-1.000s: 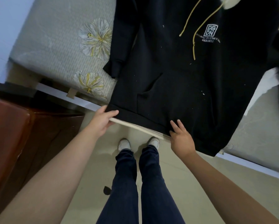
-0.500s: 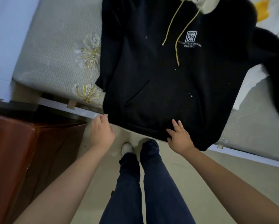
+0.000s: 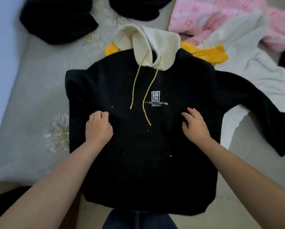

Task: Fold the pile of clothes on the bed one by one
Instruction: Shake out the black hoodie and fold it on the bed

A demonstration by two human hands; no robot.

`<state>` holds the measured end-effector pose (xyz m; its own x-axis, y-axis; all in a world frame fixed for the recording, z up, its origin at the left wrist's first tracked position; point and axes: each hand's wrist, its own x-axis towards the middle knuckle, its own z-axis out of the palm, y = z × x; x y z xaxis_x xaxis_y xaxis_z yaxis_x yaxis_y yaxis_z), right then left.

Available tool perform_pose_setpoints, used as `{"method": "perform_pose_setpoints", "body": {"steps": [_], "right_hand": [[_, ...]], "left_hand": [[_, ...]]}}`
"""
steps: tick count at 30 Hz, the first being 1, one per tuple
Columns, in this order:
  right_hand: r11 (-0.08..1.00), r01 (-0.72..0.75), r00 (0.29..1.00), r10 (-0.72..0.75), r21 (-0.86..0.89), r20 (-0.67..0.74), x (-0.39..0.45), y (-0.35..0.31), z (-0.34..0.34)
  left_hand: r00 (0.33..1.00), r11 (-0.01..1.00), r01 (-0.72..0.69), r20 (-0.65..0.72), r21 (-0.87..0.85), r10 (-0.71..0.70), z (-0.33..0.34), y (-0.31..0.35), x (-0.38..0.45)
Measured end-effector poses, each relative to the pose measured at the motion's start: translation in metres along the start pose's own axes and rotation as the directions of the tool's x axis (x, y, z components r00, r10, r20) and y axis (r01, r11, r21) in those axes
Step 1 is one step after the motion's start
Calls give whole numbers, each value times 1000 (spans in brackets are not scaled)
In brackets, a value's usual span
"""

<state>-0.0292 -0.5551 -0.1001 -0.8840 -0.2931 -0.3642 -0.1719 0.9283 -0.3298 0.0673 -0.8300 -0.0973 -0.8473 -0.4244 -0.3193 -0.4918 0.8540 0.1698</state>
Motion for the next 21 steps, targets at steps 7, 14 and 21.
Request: {"method": "perform_pose_setpoints", "body": {"steps": [7, 14, 21], "right_hand": [[992, 124, 981, -123, -1, -148, 118, -22, -46], [988, 150, 957, -156, -45, -246, 206, -53, -76], [988, -96, 973, 67, -124, -219, 289, -79, -83]], "left_hand": [[999, 998, 1, -32, -61, -3, -31, 27, 104], [997, 963, 8, -68, -271, -27, -57, 53, 179], [995, 916, -31, -97, -400, -9, -80, 72, 282]]}}
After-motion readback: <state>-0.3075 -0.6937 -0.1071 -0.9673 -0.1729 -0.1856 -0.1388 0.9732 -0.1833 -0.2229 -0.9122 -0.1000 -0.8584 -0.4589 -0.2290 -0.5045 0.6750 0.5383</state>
